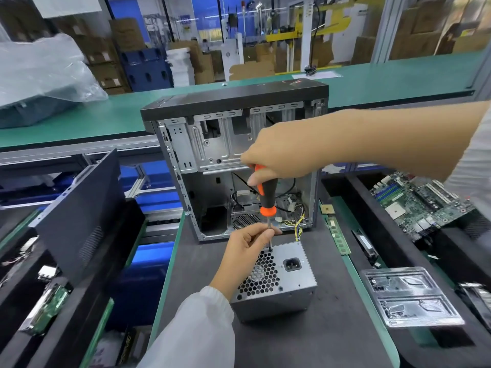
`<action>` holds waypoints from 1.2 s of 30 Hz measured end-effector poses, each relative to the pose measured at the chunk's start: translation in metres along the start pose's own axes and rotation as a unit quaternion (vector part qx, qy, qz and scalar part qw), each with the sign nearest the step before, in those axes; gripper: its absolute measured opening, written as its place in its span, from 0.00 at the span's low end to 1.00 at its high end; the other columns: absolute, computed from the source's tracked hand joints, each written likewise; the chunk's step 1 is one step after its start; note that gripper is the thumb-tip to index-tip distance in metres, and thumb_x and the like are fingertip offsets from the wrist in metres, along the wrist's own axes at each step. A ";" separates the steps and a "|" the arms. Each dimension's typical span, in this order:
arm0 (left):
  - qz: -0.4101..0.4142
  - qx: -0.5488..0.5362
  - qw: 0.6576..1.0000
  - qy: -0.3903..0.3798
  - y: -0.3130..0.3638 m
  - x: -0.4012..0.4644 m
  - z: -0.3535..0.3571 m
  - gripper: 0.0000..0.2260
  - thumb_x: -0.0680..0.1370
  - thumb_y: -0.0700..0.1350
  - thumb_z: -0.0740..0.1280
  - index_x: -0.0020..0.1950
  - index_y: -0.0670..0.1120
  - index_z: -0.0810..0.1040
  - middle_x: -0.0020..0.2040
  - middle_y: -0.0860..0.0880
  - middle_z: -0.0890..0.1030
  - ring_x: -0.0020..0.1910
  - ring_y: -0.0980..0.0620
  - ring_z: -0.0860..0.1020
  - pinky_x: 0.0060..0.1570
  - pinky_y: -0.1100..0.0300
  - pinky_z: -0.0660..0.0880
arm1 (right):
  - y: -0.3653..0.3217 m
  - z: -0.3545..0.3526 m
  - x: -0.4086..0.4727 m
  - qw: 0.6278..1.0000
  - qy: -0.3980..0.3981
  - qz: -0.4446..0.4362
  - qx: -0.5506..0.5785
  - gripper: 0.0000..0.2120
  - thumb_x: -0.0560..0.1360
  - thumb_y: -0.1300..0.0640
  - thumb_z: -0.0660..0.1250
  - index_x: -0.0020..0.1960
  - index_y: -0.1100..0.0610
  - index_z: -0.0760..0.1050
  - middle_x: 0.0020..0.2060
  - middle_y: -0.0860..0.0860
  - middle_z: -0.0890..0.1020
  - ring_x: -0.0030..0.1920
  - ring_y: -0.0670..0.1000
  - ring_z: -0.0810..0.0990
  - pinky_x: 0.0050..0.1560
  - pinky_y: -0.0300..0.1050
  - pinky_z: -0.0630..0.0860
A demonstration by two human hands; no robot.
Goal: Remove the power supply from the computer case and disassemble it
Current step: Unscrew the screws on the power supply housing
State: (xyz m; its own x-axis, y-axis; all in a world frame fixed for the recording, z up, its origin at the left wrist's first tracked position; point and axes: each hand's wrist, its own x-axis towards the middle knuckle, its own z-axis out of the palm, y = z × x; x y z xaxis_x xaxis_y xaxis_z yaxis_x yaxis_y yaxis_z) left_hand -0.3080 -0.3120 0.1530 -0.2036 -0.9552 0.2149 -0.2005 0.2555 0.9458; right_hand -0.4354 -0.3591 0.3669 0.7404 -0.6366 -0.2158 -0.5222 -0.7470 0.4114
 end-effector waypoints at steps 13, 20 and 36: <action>0.003 -0.026 0.999 0.028 0.003 0.001 0.001 0.11 0.79 0.45 0.67 0.42 0.58 0.86 0.44 0.55 0.86 0.48 0.60 0.81 0.50 0.73 0.72 | -0.007 0.007 -0.006 0.997 0.056 0.060 0.011 0.27 0.76 0.34 0.52 0.45 0.59 0.69 0.31 0.51 0.72 0.30 0.49 0.71 0.27 0.42 0.65; -0.006 -0.033 0.999 0.009 -0.002 0.000 0.001 0.08 0.79 0.47 0.67 0.47 0.58 0.86 0.43 0.46 0.85 0.44 0.50 0.77 0.51 0.60 0.71 | 0.003 -0.011 -0.016 0.978 -0.035 -0.077 0.192 0.11 0.76 0.53 0.68 0.55 0.45 0.70 0.45 0.44 0.75 0.42 0.46 0.76 0.45 0.47 0.73; -0.006 -0.020 1.000 0.003 -0.003 0.000 -0.001 0.09 0.80 0.48 0.67 0.43 0.52 0.85 0.32 0.54 0.79 0.34 0.61 0.72 0.41 0.71 0.70 | -0.012 -0.014 -0.013 0.989 -0.050 -0.022 0.140 0.23 0.72 0.40 0.68 0.63 0.47 0.68 0.43 0.47 0.74 0.41 0.45 0.75 0.38 0.40 0.71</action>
State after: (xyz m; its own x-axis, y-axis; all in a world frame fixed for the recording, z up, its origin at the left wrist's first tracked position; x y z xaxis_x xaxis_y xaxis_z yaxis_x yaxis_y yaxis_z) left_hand -0.3068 -0.3130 0.1504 -0.1956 -0.9590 0.2051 -0.1637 0.2381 0.9573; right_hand -0.4328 -0.3391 0.3774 0.7270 -0.6078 -0.3195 -0.5973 -0.7893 0.1423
